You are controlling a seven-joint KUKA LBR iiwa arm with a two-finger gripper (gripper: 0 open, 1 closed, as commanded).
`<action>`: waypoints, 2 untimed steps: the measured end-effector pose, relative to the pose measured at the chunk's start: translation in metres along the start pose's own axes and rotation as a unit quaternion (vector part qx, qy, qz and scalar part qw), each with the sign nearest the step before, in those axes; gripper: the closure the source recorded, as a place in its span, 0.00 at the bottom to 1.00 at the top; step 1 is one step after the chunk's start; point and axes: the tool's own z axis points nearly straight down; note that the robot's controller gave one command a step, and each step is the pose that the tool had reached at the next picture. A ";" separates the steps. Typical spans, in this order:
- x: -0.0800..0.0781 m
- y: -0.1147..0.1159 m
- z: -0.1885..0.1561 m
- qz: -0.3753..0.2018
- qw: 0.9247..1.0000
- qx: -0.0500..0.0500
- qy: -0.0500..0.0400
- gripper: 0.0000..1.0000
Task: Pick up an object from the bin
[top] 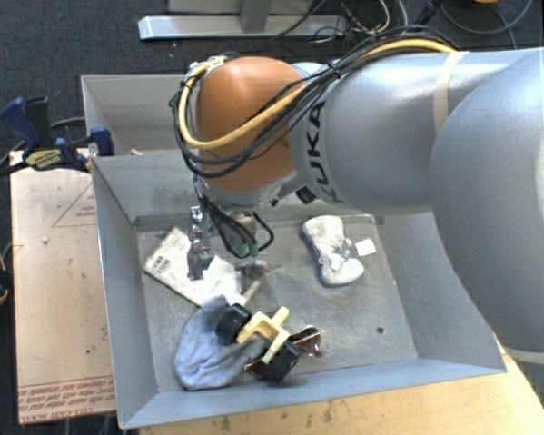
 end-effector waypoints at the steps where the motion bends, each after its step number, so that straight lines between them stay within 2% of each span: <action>1: 0.000 0.000 0.000 0.000 1.000 0.000 0.000 1.00; 2: -0.005 -0.011 -0.107 0.011 1.000 0.000 -0.001 1.00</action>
Offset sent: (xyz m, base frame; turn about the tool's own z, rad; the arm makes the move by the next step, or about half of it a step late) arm 0.0050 -0.0115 0.1065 0.0214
